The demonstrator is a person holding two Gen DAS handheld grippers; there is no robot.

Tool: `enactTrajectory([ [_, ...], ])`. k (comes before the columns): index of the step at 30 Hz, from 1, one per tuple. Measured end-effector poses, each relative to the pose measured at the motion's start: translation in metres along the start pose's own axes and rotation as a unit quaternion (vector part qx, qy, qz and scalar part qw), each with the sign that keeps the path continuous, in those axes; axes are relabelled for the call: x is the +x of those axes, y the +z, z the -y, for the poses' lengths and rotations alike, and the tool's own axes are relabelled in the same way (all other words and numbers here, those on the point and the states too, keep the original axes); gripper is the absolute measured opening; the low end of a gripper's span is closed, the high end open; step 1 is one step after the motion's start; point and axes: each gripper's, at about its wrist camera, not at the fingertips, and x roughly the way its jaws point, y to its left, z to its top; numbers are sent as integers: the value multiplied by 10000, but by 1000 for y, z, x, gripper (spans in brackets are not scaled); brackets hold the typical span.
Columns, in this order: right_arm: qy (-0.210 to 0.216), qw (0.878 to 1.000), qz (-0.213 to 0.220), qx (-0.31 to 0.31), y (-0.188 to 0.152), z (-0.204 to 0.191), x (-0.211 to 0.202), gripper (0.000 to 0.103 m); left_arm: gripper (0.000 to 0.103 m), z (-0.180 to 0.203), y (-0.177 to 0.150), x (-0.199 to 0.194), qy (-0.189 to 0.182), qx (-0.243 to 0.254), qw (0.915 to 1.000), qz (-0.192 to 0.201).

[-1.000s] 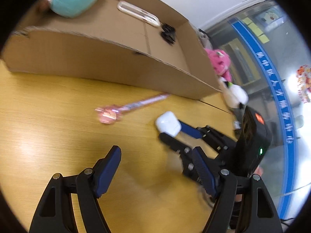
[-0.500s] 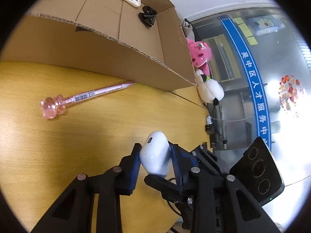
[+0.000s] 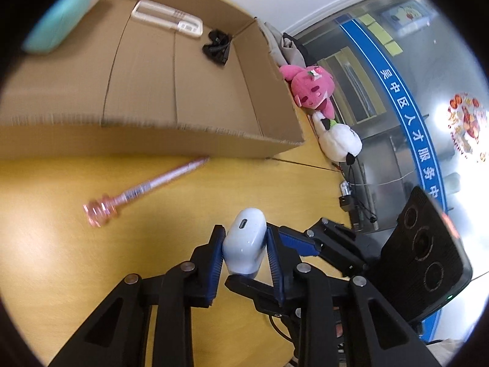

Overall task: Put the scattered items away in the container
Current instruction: 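Carry the earbud case with both grippers over the box and lower it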

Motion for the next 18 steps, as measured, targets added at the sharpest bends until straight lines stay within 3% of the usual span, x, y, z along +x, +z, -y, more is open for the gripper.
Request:
enactTrajectory([
  [11,-13,9985,-91,-532,102,9,3,47,26,16,78,-48,419,563,9967,418],
  [18,160,9981,-249,-534,169,36,29,47,26,7,145,-57,740,724,9938,404],
])
